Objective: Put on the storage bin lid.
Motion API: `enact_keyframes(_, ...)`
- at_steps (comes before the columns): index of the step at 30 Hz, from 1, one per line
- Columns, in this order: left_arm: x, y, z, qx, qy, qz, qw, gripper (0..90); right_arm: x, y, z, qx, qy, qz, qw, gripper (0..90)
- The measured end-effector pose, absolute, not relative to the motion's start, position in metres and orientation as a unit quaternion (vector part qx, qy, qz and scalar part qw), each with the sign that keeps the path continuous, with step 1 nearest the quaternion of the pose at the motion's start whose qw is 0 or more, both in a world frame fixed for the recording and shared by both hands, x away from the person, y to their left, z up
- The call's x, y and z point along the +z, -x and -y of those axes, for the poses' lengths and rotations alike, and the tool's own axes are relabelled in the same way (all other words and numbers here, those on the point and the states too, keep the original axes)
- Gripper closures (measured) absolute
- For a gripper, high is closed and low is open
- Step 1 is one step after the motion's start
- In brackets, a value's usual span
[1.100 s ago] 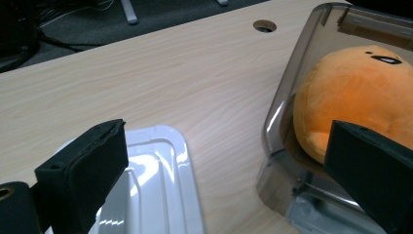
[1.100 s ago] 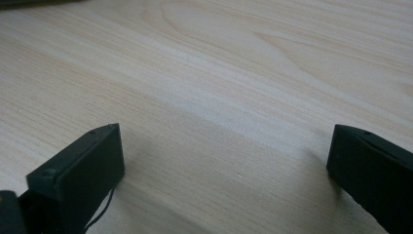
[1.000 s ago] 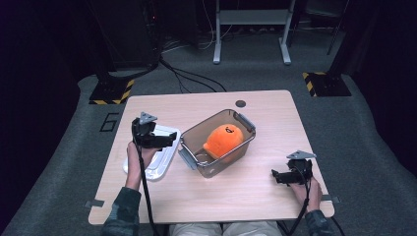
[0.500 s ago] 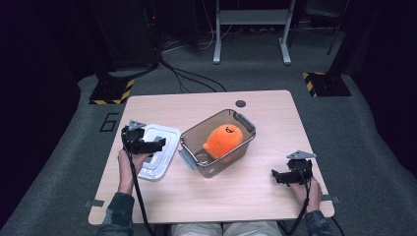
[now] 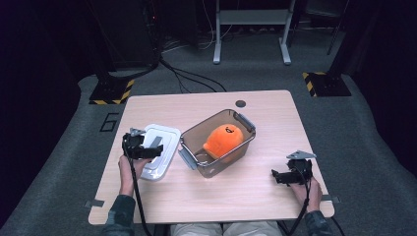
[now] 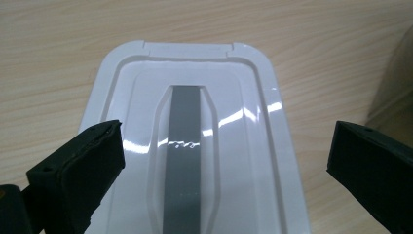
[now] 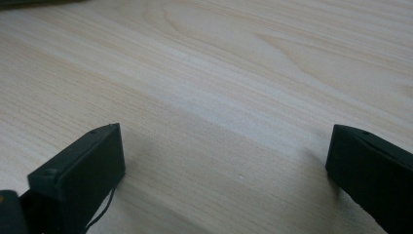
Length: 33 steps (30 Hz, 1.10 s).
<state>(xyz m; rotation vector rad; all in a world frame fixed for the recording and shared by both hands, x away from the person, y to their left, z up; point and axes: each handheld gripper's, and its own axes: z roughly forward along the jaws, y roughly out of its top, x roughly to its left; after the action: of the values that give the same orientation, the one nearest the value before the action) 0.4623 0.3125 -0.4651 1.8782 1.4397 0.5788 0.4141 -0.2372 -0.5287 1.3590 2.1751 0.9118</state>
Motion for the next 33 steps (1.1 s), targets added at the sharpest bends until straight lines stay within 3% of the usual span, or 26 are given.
enact_keyframes(9,-0.488,-0.475,-0.320,0.206,-0.728,-0.571,0.319,4.6,-0.529,-0.414,0.237,0.328,-0.488,-0.782,0.208,0.0)
enact_keyframes(15,-0.499,-0.481,-0.322,0.199,-0.733,-0.572,0.310,18.6,-0.529,-0.414,0.237,0.328,-0.488,-0.782,0.208,0.0)
enact_keyframes(18,-0.503,-0.482,-0.323,0.199,-0.735,-0.573,0.304,33.6,-0.529,-0.414,0.237,0.328,-0.488,-0.782,0.208,0.0)
enact_keyframes(28,-0.505,-0.481,-0.326,0.204,-0.730,-0.576,0.305,62.6,-0.529,-0.414,0.237,0.329,-0.487,-0.782,0.207,0.1)
enact_keyframes(33,-0.504,-0.481,-0.321,0.217,-0.738,-0.568,0.294,65.9,-0.529,-0.414,0.237,0.329,-0.487,-0.782,0.207,0.2)
